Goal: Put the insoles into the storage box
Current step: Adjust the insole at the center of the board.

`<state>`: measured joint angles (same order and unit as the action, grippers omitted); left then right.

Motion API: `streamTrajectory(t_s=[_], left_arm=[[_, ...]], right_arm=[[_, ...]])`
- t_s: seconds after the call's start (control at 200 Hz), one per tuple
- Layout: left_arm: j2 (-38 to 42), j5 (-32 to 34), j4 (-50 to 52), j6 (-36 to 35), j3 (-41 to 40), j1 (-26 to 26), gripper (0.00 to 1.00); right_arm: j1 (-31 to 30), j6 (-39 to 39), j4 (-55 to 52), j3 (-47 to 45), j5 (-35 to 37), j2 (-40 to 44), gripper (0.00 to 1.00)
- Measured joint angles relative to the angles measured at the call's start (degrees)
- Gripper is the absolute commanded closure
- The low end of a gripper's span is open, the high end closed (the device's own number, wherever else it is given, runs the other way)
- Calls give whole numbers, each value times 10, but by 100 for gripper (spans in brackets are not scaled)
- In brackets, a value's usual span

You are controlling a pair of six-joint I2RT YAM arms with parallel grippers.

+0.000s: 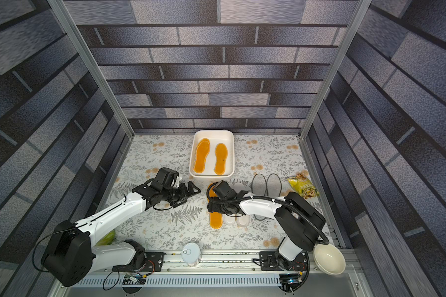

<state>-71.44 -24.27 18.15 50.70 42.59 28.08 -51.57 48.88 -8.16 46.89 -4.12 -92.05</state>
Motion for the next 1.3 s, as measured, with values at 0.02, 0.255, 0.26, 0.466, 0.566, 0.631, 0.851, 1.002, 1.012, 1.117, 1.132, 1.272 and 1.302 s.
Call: streamTrajectory(t_s=[0.02,0.255,0.26,0.466,0.566,0.631,0.851,1.002,1.012,1.117,1.132,1.272,1.302], left_arm=[[0,0,0,0,0,0,0],[-3,-9,-3,0,-6,-4,0],[-3,-9,-3,0,-6,-4,0],[-12,-11,-9,4,-15,-4,0],[-12,-10,-11,9,-24,-4,0],[-14,-10,-11,10,-32,-4,0],[-54,-23,-31,10,-45,-10,0],[-83,-40,-51,7,-41,-11,1],[-86,-42,-51,5,-40,-11,1],[-115,-47,-51,-3,-20,-10,5],[-119,-48,-50,-7,-16,-10,5],[-150,-56,-48,-23,15,-7,5],[-156,-56,-47,-27,21,-5,5]], right_arm=[[0,0,-1,2,0,-1,25],[2,-1,12,17,-11,-21,25],[2,-1,14,17,-11,-21,25],[2,-7,95,24,-77,-57,25],[2,-11,120,19,-90,-56,25],[2,-15,128,10,-92,-47,25],[3,-42,127,-35,-83,53,24],[8,-61,110,-40,-67,116,24],[9,-62,109,-40,-66,119,24],[18,-69,96,-40,-59,146,24],[20,-70,94,-40,-58,148,24],[29,-72,87,-44,-53,163,24],[30,-72,85,-45,-52,164,24]])
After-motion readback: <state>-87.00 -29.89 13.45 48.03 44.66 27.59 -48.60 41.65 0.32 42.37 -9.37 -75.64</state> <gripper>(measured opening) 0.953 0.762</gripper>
